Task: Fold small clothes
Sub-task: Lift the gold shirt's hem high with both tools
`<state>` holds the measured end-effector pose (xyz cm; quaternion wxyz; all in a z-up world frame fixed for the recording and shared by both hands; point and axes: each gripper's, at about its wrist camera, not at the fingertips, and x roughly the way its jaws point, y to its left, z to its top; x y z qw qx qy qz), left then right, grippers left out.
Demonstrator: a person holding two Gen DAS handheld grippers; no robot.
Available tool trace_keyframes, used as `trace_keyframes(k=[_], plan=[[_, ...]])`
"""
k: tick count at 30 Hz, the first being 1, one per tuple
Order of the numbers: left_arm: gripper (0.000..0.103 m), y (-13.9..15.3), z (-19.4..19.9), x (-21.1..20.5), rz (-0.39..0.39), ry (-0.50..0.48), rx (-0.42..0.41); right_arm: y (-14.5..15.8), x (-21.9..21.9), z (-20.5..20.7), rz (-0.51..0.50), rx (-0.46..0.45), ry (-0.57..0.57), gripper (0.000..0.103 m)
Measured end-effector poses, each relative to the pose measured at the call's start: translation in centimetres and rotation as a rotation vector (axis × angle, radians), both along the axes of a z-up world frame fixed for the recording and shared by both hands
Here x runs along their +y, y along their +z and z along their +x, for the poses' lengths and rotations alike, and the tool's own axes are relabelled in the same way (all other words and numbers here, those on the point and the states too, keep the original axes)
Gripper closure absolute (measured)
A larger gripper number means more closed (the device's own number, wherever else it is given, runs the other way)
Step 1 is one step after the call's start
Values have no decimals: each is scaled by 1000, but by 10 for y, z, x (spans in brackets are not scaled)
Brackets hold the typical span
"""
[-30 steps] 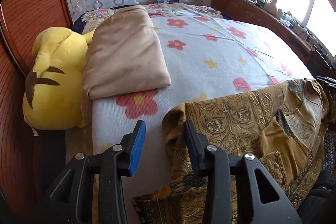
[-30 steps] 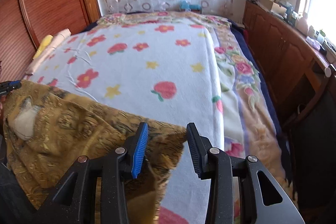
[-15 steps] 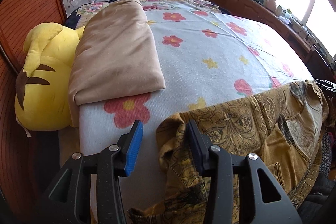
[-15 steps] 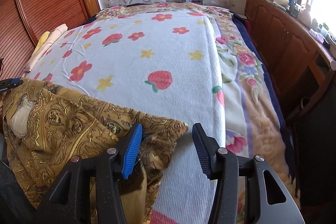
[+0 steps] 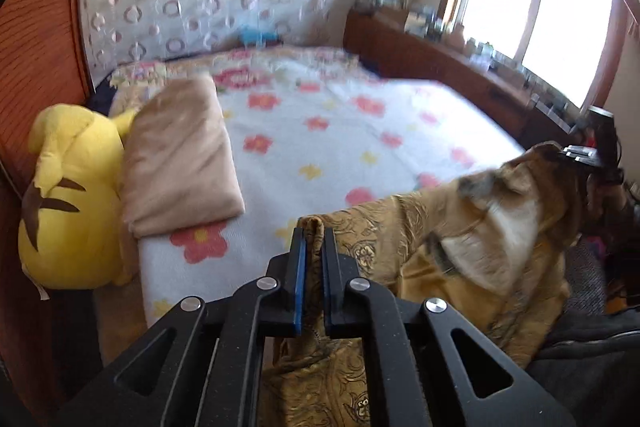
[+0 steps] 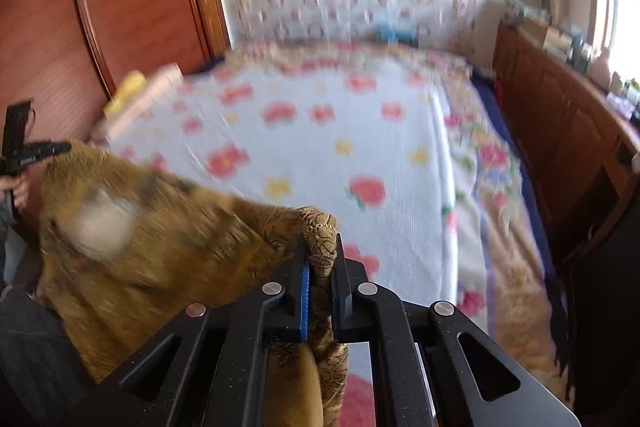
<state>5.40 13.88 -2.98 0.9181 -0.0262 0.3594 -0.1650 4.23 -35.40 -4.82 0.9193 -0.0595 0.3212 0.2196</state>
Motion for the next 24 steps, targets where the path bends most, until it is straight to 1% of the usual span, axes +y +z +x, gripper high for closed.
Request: trace_keyframes(k=[2,5,8,10,13,15,19,20,23,24], plan=[[96,17,-16,2,-1,5,-50,23,-1,-19,35,-65,-6,96],[96,50,-40,5,13,31,-138,51,3,-42,35,-156,3,96],[96,83,-59,8,19,65,-229,85,4,-64,59,-244,17,96],[96,110,-72,11,24,89,-306,111,3,-79,69,-307,27,96],[96,151,-85,14,34,116,-416,150,-1,-100,83,-397,40,96],[96,177,-91,20,23,131,-483,173,-1,-108,72,-447,41,96],[97,213,-96,27,25,161,-570,222,3,-126,49,-559,58,96],[97,224,-97,27,29,169,-595,230,4,-130,43,-584,60,97],[97,244,-101,29,34,184,-653,261,10,-144,32,-657,73,97],[97,255,-104,31,38,195,-684,273,11,-150,26,-689,73,97]])
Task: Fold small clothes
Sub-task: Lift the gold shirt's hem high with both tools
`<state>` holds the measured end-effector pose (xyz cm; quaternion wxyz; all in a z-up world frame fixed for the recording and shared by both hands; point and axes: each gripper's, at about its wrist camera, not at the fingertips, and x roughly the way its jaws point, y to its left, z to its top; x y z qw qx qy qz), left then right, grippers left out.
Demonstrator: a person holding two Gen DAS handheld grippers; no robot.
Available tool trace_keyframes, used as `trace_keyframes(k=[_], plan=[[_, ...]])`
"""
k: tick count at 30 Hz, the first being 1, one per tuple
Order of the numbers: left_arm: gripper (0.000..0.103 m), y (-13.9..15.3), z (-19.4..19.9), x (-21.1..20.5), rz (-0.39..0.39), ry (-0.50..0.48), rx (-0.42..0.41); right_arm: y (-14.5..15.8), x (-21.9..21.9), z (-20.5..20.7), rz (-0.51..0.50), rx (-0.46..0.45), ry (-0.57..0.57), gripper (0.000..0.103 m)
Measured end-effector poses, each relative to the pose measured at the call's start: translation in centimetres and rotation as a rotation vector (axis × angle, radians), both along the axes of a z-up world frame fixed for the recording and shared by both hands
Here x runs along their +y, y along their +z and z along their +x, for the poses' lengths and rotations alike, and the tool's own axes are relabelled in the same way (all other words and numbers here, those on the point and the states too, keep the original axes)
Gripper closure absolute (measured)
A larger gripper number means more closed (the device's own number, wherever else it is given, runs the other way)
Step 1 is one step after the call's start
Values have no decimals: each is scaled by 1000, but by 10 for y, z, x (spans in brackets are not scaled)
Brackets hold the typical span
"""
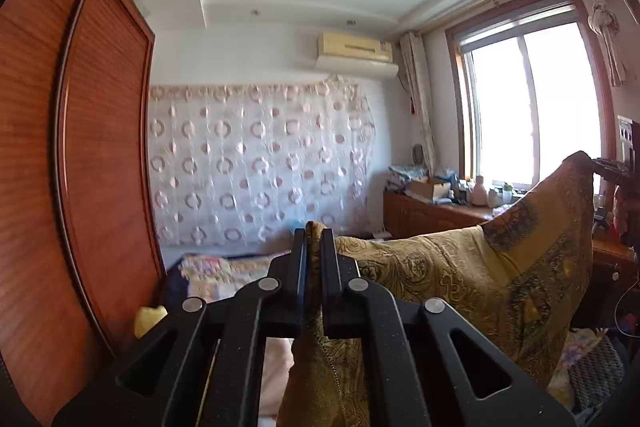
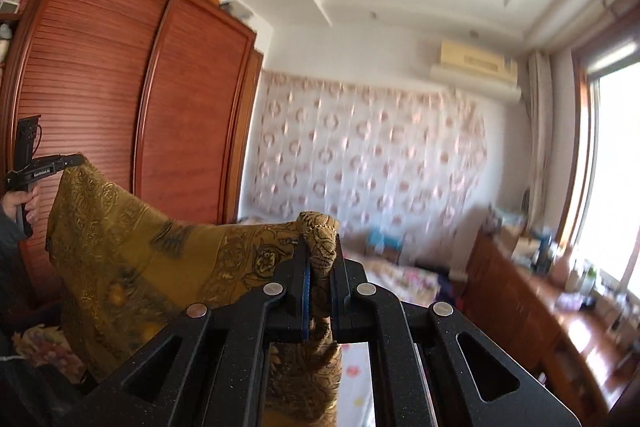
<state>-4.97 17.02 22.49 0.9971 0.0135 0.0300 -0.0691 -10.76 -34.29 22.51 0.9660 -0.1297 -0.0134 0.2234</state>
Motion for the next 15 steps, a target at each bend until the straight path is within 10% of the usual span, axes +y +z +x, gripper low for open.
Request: trace_keyframes(k=[8,15], plan=[[97,21,19,20,9,56,-55,41,10,12,-9,-63,-31,97],[97,-54,120,26,20,129,119,-10,51,115,-39,120,-85,97]])
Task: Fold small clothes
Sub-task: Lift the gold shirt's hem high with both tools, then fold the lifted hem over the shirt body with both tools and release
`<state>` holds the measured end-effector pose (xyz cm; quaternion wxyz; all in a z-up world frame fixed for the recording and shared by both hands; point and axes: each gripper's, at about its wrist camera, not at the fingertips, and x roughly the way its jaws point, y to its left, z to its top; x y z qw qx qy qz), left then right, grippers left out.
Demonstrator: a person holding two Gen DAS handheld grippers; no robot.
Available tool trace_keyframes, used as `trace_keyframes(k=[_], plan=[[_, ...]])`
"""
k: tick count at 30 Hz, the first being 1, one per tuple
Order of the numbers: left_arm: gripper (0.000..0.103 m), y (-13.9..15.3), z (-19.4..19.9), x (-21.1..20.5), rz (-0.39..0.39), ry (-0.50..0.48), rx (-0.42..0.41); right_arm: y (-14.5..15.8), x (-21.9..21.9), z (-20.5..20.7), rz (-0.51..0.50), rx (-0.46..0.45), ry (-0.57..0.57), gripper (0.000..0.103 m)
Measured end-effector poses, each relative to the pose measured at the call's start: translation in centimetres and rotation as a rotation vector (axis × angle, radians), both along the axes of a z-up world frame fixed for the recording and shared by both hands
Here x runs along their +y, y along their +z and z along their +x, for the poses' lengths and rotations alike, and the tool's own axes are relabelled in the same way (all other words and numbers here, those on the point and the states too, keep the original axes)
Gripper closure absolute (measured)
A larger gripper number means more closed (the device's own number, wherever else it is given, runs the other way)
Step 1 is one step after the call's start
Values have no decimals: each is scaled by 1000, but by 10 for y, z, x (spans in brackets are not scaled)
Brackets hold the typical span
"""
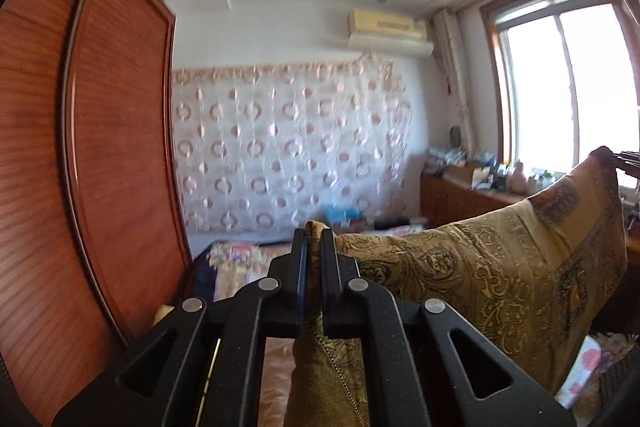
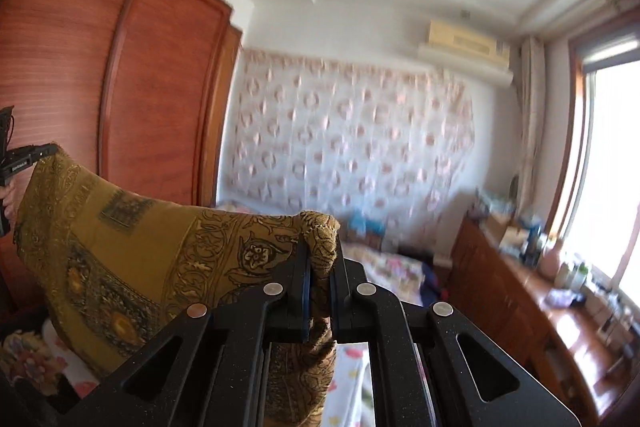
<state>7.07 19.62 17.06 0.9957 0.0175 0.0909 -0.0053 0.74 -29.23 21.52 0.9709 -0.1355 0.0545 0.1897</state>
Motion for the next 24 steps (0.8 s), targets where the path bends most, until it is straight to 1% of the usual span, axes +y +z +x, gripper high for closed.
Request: trace_keyframes(k=[1,2,4,5,6,7,10,11,12,14,16,17,18,20,22,23,24], plan=[[97,-19,26,2,-5,9,43,-13,5,24,3,39,-3,97],[97,-32,43,1,-7,18,75,-22,10,41,3,70,-8,97],[97,-74,94,3,-27,34,163,-50,21,90,-8,144,-29,97],[97,-85,106,0,-35,36,190,-61,29,110,-15,169,-36,97],[97,-107,129,-3,-40,38,238,-76,35,132,-27,199,-46,97],[97,-121,144,-7,-38,42,265,-88,40,153,-32,234,-57,97],[97,-148,174,-17,-20,54,303,-115,61,209,-49,330,-86,97],[97,-151,180,-22,-19,56,305,-123,69,225,-59,354,-91,97],[97,-158,189,-23,-23,58,311,-118,80,239,-66,364,-98,97],[97,-159,199,-25,-30,60,318,-112,92,261,-59,388,-100,97],[97,-162,209,-24,-25,69,333,-105,92,266,-56,402,-102,97],[97,-164,214,-22,-24,72,339,-104,95,275,-58,411,-104,96],[97,-168,220,-20,-26,75,351,-103,87,289,-58,421,-107,96],[97,-176,229,-16,-29,79,375,-107,82,300,-57,438,-116,96],[96,-185,233,-13,-32,75,401,-127,77,302,-49,457,-124,96],[95,-188,234,-12,-30,72,414,-129,77,306,-41,469,-125,96],[95,-192,236,-11,-31,70,428,-140,74,311,-34,480,-122,96]])
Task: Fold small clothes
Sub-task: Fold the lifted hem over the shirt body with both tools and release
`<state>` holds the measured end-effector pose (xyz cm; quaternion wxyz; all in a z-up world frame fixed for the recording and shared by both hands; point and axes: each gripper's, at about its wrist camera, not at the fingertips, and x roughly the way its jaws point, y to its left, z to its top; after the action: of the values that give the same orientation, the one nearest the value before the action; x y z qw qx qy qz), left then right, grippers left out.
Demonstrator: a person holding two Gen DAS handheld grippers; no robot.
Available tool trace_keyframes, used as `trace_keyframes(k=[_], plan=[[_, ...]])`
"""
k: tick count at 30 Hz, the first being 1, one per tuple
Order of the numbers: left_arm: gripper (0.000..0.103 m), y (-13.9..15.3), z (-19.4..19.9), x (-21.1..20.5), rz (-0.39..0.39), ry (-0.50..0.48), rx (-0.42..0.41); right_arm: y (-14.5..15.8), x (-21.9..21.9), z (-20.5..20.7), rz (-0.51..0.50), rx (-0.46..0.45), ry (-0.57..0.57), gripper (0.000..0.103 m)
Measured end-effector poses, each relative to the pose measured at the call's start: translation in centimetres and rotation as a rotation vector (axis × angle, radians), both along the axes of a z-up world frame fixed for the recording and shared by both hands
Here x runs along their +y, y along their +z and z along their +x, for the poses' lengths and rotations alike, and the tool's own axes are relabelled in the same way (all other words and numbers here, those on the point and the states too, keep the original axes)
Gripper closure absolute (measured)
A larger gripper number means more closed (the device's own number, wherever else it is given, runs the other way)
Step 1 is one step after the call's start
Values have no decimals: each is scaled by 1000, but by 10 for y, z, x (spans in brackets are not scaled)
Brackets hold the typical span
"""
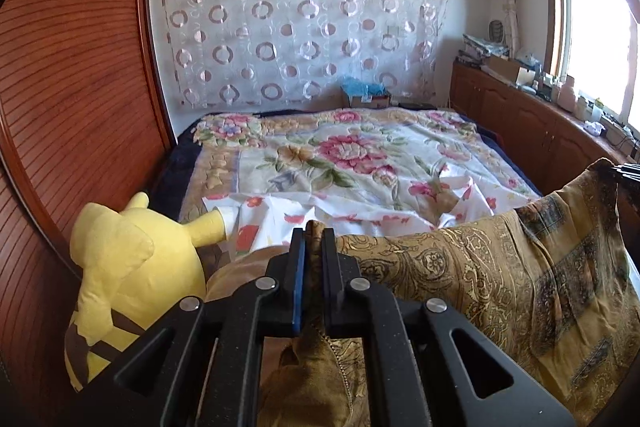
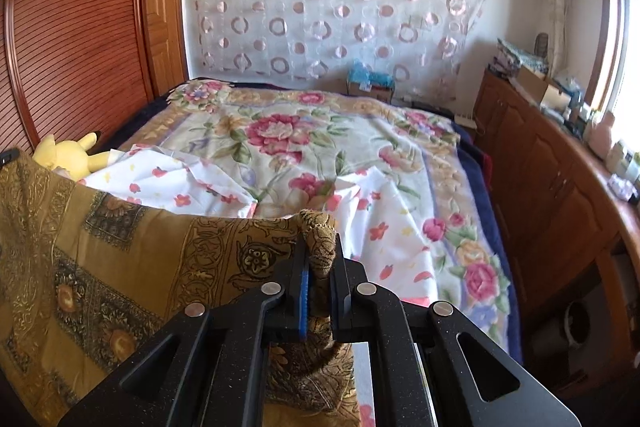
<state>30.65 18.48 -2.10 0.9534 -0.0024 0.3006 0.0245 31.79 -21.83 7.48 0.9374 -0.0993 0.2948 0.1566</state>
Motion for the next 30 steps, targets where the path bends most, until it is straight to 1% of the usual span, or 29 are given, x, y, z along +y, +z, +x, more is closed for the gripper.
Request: trace_keyframes(k=[1,2,3,4,5,6,7,9,12,15,19,21,24,27,30], plan=[[92,-4,1,1,-3,2,20,-4,-2,-2,10,14,2,96],[91,-6,2,1,-6,2,29,-12,-5,-5,13,24,-1,93],[87,-7,1,2,-9,0,38,-13,-6,-7,9,34,-13,87],[77,-8,-2,2,-12,-11,47,-15,-6,-7,2,43,-21,83],[73,-7,-7,2,-14,-14,53,-16,-6,-6,-1,50,-19,81],[65,-6,-11,2,-19,-16,55,-14,-7,-12,-2,54,-8,77],[63,-5,-21,3,-34,-24,55,-13,-7,-15,-2,56,4,71],[61,-5,-38,2,-46,-31,66,-14,-9,-23,9,63,25,63],[58,-10,-61,-1,-53,-48,94,-18,-12,-40,26,83,32,60],[58,-20,-91,-8,-55,-56,116,-23,-16,-62,39,110,52,60],[58,-38,-119,-15,-82,-68,142,-34,-25,-94,39,147,41,60],[58,-50,-130,-24,-78,-80,173,-42,-31,-108,31,163,35,60],[58,-56,-139,-34,-77,-100,196,-51,-42,-124,33,189,12,60],[58,-62,-149,-45,-78,-125,222,-52,-53,-140,51,202,1,60],[58,-71,-152,-47,-64,-127,247,-50,-59,-152,46,197,-6,60]])
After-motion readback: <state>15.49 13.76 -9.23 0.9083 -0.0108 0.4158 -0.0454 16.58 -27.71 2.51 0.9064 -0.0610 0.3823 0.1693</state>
